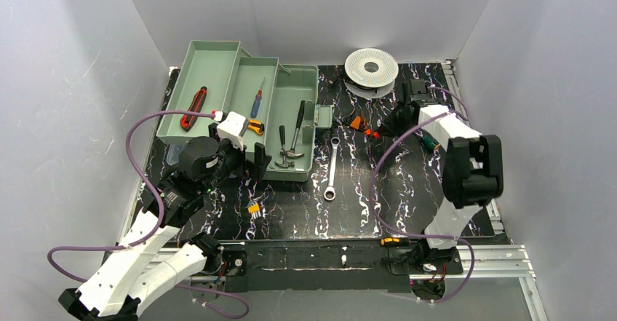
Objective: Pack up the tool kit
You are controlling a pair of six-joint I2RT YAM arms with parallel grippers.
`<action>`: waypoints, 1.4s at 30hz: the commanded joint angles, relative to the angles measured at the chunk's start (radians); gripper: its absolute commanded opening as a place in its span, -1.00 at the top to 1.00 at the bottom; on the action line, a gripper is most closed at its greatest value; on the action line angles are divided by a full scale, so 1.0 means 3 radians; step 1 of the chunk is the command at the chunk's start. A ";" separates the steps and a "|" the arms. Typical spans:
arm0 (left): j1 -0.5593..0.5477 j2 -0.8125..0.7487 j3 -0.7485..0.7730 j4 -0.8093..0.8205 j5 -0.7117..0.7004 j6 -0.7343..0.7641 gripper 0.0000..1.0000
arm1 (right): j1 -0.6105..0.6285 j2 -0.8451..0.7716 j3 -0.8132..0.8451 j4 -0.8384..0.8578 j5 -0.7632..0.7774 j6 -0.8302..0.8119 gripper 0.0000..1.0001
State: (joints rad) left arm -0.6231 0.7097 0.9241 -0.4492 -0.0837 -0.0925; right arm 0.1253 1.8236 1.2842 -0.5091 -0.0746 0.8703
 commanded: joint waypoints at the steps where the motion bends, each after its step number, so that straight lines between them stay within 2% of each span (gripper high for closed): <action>1: 0.0016 -0.0019 -0.0009 -0.0006 0.0093 0.0062 -0.97 | 0.0145 -0.0601 -0.0200 0.0813 -0.0731 -0.0350 0.97; 7: 0.0022 -0.0006 -0.0017 0.0015 0.0016 0.0023 -0.97 | 0.0764 -0.0763 0.0113 0.0676 -0.0468 -0.0654 0.97; 12: 0.0035 0.0041 -0.0026 0.0051 -0.0117 -0.0128 -0.97 | 0.1334 -0.0640 0.0448 0.0802 -0.0151 -0.0772 0.97; 15: 0.0063 0.0077 0.0010 0.0019 -0.0196 -0.0198 -0.97 | 0.1525 -0.0377 0.0869 0.0759 -0.0029 -0.0764 0.97; 18: 0.0076 0.0005 0.0011 0.0016 -0.0320 -0.0230 -0.96 | 0.1635 -0.0056 0.1407 0.0808 -0.0189 -0.0791 0.97; 27: 0.0078 -0.0604 -0.0234 0.0266 -0.0706 -0.0152 -0.96 | 0.1829 0.0866 0.2681 0.0785 -0.0428 -0.0836 0.97; 34: 0.0083 -0.0756 -0.0263 0.0290 -0.0823 -0.0152 -0.96 | 0.1962 0.1110 0.2847 0.1223 -0.0373 -0.0639 0.97; 37: 0.0083 -0.0772 -0.0275 0.0292 -0.0831 -0.0149 -0.96 | 0.2034 0.1160 0.2946 0.1142 -0.0124 -0.0593 0.97; 39: 0.0083 -0.0769 -0.0276 0.0288 -0.0818 -0.0144 -0.97 | 0.2036 0.1115 0.2879 0.1081 0.0073 -0.0502 0.97; 42: 0.0086 -0.0758 -0.0270 0.0278 -0.0803 -0.0142 -0.96 | 0.2037 0.0902 0.2490 0.1154 0.0409 -0.0321 0.97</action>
State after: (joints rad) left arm -0.6041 0.4843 0.8497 -0.3767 -0.3073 -0.1459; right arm 0.7341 2.1864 2.0834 -0.2626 -0.0914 0.6895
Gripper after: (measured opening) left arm 0.981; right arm 0.089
